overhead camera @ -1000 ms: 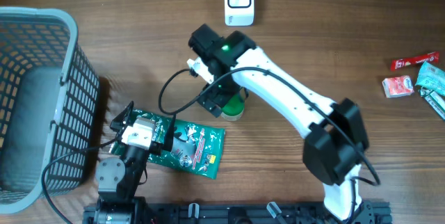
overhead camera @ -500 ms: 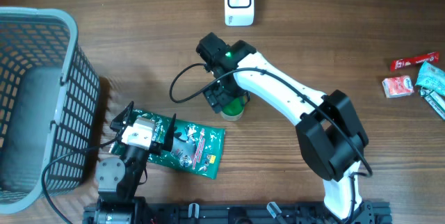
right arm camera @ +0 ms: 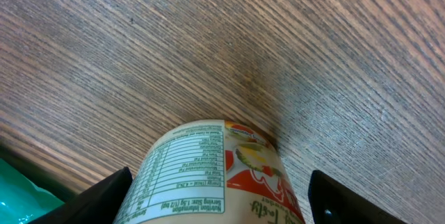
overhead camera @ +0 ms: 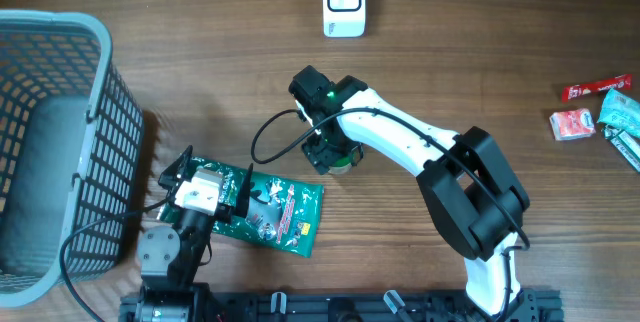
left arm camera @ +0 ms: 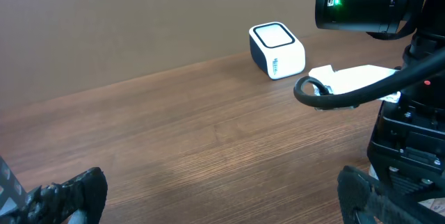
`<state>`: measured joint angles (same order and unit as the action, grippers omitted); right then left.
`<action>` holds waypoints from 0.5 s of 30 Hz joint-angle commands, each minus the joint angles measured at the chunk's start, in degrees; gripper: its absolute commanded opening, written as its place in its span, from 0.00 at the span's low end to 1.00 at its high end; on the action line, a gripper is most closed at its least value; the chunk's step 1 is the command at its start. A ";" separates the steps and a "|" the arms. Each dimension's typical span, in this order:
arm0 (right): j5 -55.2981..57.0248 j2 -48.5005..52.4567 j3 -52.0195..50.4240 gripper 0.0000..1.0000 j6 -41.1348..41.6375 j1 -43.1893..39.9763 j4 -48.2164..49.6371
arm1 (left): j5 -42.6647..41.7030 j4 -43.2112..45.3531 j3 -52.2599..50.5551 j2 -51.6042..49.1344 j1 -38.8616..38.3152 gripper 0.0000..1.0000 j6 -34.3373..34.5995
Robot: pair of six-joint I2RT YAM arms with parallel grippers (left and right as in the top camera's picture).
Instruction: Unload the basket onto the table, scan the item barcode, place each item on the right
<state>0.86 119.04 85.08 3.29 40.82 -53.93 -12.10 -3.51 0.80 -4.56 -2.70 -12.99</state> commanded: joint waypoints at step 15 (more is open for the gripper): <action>-10.56 -0.46 3.19 0.85 37.13 -13.00 -3.52 | -0.74 -0.22 -0.22 0.42 -0.20 1.00 0.35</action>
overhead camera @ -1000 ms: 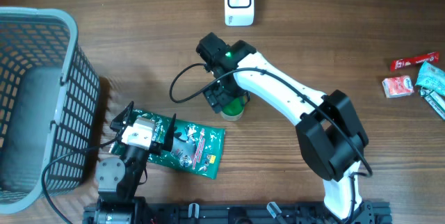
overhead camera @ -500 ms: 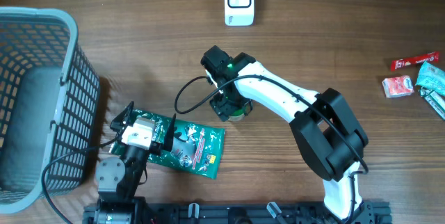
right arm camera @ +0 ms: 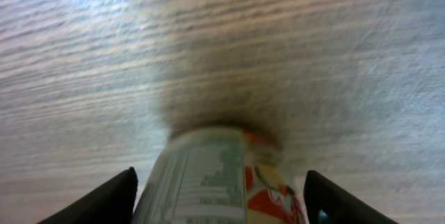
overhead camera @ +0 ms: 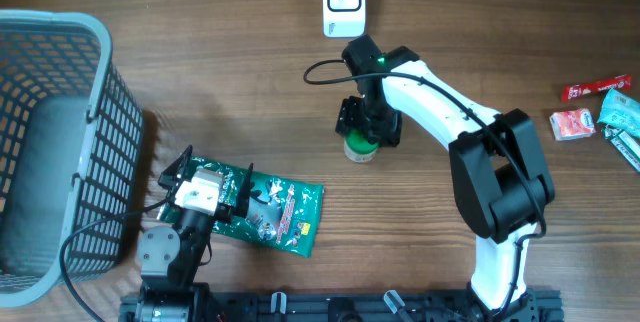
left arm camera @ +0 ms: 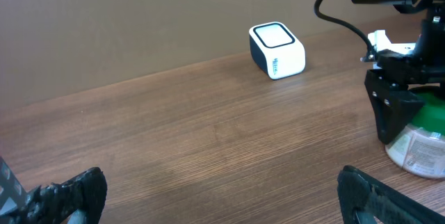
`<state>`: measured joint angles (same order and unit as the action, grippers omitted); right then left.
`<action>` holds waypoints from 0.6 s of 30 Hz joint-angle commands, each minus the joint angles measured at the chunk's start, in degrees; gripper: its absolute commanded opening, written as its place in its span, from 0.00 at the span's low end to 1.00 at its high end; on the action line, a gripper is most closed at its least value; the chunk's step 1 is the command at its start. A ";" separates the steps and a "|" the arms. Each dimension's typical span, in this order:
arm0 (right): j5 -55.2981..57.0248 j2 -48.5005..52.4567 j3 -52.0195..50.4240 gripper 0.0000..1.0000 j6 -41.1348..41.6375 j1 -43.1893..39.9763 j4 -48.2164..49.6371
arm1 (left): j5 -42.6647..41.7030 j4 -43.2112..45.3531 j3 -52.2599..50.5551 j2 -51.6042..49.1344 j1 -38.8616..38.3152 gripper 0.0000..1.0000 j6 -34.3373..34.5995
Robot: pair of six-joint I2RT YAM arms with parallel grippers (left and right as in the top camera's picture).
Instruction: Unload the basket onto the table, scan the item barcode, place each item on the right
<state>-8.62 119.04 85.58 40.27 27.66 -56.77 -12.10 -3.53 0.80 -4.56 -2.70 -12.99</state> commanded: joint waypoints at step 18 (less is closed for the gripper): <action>4.15 -5.99 -0.11 1.00 3.65 4.24 -3.52 | -0.74 -0.17 -0.22 0.42 -0.20 1.00 0.35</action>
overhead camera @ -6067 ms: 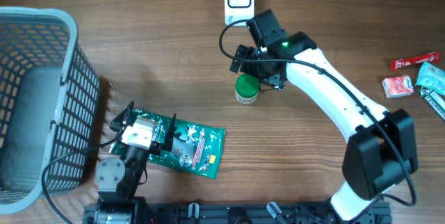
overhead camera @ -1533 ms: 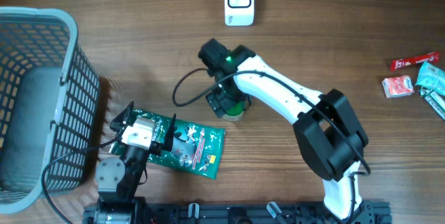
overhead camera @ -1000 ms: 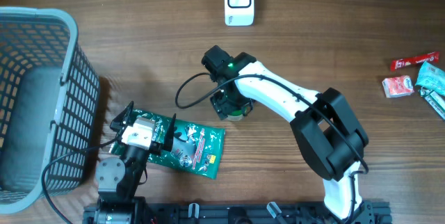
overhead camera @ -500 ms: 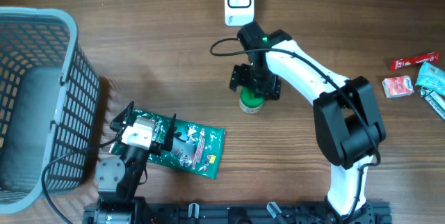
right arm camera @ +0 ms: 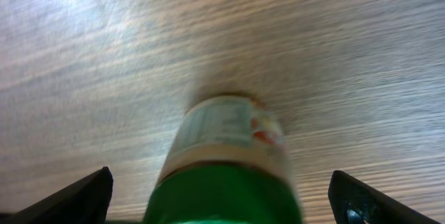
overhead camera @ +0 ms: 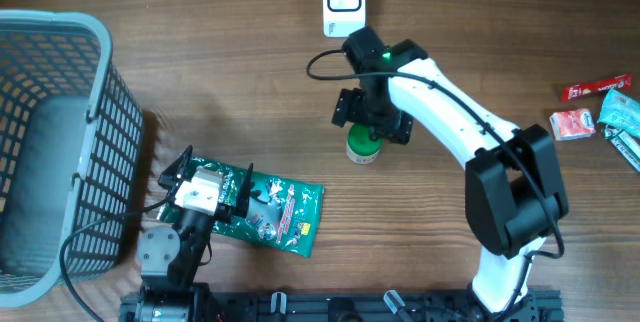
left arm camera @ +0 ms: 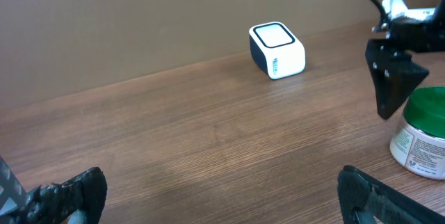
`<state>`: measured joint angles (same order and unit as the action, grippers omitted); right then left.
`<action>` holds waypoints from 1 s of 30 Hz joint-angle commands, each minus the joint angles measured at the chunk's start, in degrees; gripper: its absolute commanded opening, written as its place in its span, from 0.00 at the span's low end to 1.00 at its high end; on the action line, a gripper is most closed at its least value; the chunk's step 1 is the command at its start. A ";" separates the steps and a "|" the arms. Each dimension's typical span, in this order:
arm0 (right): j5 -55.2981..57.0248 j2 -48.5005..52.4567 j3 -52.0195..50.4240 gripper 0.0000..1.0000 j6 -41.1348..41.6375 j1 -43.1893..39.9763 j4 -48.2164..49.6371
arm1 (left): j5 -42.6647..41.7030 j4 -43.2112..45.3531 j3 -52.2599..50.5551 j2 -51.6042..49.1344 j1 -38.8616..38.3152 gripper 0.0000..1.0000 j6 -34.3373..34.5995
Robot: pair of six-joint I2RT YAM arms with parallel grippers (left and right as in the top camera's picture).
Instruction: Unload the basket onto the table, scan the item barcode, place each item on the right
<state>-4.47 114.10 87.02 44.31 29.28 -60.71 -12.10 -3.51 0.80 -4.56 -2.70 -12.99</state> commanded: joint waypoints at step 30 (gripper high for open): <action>-13.03 5.27 -5.07 0.66 4.04 0.59 0.98 | -0.74 -0.22 -0.20 0.42 -0.20 1.00 0.35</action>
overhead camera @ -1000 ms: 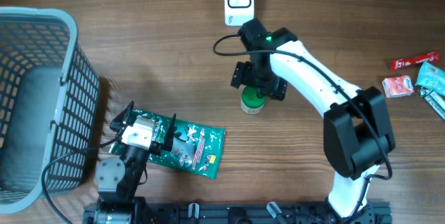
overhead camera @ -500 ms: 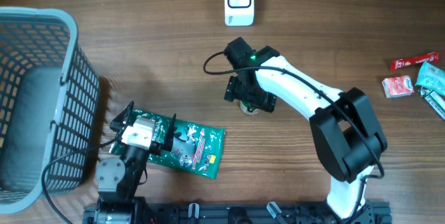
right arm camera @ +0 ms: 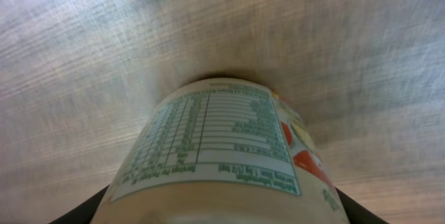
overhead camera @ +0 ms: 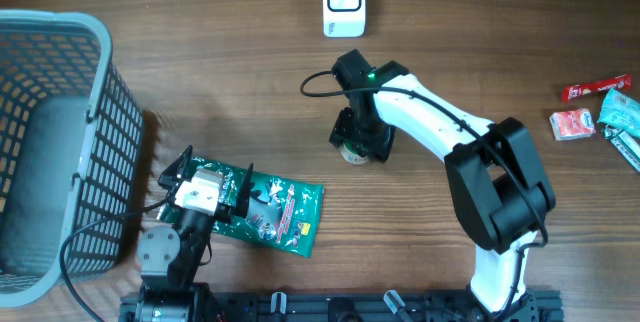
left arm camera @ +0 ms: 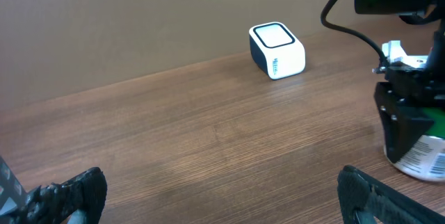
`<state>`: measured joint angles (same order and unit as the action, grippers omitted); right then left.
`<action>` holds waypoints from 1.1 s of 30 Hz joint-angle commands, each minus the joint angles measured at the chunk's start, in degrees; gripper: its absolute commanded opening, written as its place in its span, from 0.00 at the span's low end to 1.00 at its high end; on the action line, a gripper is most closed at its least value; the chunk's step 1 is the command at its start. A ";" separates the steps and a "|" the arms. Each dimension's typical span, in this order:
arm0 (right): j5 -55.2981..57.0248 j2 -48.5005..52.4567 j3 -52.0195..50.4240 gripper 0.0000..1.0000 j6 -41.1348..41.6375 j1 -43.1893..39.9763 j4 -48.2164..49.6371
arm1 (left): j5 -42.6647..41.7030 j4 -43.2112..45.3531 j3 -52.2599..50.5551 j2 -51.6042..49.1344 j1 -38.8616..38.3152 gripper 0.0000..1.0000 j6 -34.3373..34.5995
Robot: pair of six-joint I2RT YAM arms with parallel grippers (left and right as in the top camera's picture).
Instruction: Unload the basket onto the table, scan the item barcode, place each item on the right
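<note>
A jar point(right arm camera: 222, 147) with a white nutrition label stands on the wood table, below the white scanner point(overhead camera: 343, 2). In the overhead view the jar point(overhead camera: 352, 154) is mostly hidden under my right gripper point(overhead camera: 358, 140). In the right wrist view the right gripper point(right arm camera: 222, 210) is low around the jar and open, with a finger close to each side. From the left wrist the jar point(left arm camera: 425, 158) shows beside a black finger, and the scanner point(left arm camera: 277, 50) stands farther back. My left gripper point(left arm camera: 222, 196) is open and holds nothing.
A grey mesh basket point(overhead camera: 100, 32) fills the left side. A green packet point(overhead camera: 285, 212) lies under and beside my left gripper point(overhead camera: 205, 190). Small red and teal packets point(overhead camera: 575, 122) lie at the right edge.
The right gripper was raised above the jar, whose green lid showed. Now it is down around the jar, still at the open width. The left arm has not moved.
The right gripper first held the jar near the green packet. Then it had the jar farther right, below the scanner. Then it was open and raised, with the jar standing free on the table. Now its fingers flank the jar again.
</note>
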<state>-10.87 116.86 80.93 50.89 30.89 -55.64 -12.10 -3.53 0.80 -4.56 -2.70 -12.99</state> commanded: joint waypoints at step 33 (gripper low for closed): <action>11.39 2.27 27.80 0.56 -20.39 -8.76 -7.39 | -0.74 -0.17 -0.22 0.42 -0.20 1.00 0.35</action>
<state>-16.27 119.04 107.02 26.22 21.82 -70.46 -12.10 -3.51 0.80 -4.56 -2.70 -12.99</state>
